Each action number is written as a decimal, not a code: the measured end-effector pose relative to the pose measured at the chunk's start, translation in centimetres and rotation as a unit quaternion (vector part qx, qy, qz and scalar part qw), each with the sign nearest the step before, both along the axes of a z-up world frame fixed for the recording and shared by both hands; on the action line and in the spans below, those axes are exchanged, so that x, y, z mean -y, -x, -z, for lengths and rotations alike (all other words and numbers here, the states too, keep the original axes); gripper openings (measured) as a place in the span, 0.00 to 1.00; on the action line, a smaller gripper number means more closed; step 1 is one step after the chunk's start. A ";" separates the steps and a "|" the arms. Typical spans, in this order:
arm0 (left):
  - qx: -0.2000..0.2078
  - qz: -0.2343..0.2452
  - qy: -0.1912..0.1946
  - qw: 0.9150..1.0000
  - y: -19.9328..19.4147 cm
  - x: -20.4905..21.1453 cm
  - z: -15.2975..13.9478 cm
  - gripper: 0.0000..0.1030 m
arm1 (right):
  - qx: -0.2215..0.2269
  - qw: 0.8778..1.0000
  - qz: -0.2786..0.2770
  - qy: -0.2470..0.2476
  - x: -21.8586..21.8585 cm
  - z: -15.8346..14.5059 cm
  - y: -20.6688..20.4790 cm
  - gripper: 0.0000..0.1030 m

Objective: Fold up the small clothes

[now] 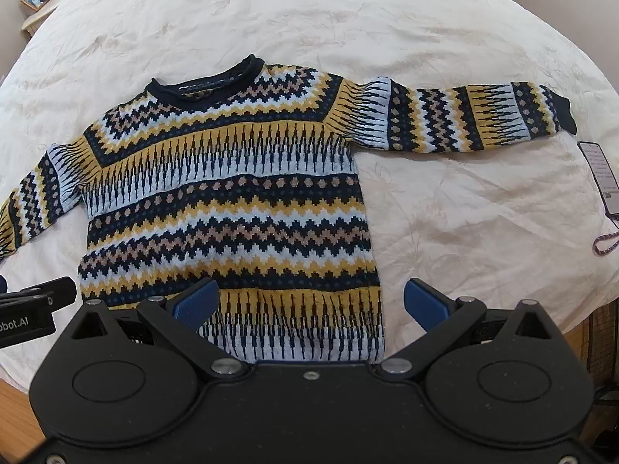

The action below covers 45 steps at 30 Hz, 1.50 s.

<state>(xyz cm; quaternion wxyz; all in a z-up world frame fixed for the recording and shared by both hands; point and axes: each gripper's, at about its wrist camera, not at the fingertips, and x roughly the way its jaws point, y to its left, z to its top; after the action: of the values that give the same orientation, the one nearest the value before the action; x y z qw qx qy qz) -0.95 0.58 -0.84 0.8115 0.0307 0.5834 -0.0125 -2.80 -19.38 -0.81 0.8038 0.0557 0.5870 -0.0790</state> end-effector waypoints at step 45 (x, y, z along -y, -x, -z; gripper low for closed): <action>0.277 -0.012 0.115 0.954 -1.6 -4.8 -6.4 0.97 | 0.262 0.959 -0.020 -0.103 0.8 -4.9 -0.8 0.99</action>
<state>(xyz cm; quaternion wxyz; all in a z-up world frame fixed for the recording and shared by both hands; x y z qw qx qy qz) 0.68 5.36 5.54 0.9395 -0.0676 0.3304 -0.0603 -2.01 -20.19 4.11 0.9209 0.1447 0.3616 0.0152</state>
